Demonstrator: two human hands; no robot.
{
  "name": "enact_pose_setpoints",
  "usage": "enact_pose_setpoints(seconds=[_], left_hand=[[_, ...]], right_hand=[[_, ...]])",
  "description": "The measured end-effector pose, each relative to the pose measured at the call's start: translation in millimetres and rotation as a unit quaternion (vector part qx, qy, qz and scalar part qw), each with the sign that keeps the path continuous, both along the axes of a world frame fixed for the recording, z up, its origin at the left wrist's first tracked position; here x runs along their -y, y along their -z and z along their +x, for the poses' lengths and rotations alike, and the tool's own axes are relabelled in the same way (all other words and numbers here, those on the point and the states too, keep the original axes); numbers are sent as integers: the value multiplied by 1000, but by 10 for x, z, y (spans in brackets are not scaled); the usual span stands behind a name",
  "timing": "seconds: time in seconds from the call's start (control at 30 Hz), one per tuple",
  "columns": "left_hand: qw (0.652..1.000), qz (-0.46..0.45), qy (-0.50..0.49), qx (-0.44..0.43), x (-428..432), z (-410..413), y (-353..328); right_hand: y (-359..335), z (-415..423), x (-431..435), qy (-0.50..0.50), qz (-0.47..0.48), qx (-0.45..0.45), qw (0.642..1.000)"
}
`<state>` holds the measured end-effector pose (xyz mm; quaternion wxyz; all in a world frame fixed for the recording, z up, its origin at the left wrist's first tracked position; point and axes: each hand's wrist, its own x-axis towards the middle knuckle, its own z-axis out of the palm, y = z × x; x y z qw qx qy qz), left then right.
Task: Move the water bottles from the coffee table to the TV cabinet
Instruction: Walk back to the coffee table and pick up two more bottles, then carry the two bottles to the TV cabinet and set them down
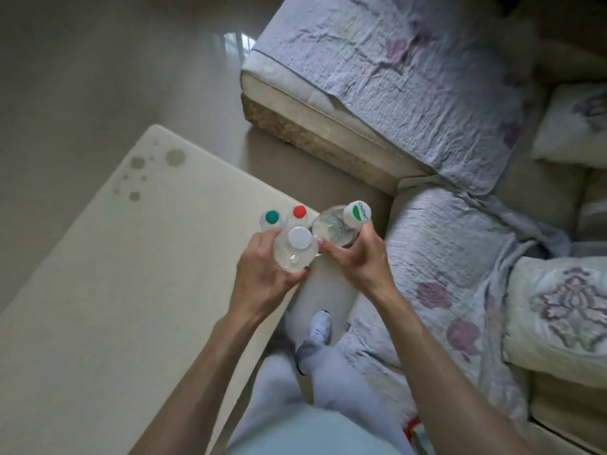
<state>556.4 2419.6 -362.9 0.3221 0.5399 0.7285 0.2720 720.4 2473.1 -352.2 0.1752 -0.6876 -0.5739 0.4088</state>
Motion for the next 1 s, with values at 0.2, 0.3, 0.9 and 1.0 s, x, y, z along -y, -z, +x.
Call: enact_pose_setpoints(seconds=[0.2, 0.3, 0.9, 1.0], left_hand=[[991, 87, 98, -5, -300, 309, -692], [984, 129, 123, 3, -461, 512, -970], [979, 165, 115, -37, -1431, 1812, -1339], [981, 164, 101, -24, -1598, 2015, -1388]], right_hand=[[-702, 545, 107, 53, 61, 22, 996], [-875, 792, 127, 82, 85, 37, 992], [-1252, 2397, -627, 111, 129, 73, 983], [-1283, 2648, -836, 108, 138, 69, 982]])
